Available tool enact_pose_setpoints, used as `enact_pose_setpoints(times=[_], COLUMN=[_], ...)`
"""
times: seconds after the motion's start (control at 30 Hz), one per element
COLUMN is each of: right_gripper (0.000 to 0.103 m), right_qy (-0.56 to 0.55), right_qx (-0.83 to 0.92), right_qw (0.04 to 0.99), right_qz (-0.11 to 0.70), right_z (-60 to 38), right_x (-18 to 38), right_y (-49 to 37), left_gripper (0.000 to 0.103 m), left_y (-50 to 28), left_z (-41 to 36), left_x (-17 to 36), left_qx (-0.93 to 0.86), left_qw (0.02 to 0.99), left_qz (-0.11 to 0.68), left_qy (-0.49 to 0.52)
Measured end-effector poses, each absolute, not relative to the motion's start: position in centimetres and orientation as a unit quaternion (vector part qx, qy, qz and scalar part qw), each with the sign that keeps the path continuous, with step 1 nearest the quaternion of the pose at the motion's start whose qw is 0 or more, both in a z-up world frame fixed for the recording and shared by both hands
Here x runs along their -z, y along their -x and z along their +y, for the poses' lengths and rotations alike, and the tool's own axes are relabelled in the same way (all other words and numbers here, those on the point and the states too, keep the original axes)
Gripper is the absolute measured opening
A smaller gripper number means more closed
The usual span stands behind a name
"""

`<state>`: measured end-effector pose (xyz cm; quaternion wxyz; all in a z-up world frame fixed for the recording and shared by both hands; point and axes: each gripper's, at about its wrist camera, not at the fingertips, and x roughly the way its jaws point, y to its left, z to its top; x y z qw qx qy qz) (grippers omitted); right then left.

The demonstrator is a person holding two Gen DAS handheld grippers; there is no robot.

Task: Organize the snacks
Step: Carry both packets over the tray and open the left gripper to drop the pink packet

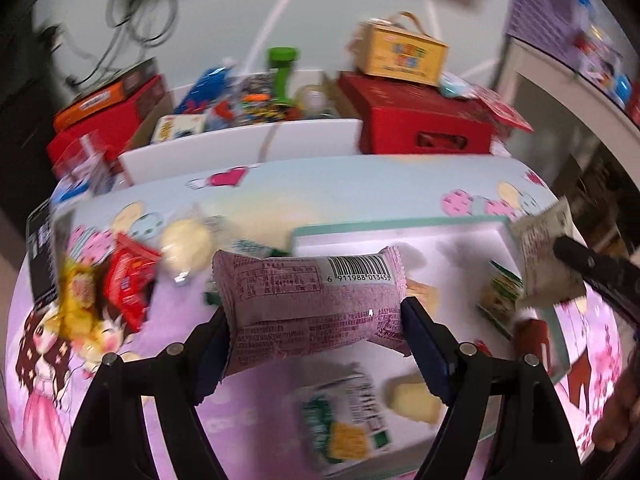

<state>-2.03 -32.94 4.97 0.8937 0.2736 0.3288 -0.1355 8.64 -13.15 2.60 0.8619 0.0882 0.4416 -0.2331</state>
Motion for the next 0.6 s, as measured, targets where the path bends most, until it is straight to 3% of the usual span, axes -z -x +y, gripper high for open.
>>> enact_pose_setpoints(times=[0.6], right_gripper=[0.020], right_qy=[-0.291], right_qx=[0.176], right_qw=[0.873], right_qz=[0.348], right_z=[-36.4], right_x=[-3.2], right_y=[2.8], left_gripper=[0.082], left_y=[-4.9], left_z=[-20.0], left_x=[-1.1], left_qx=[0.294], left_qw=[0.838], left_qz=[0.432], left_qy=[-0.158])
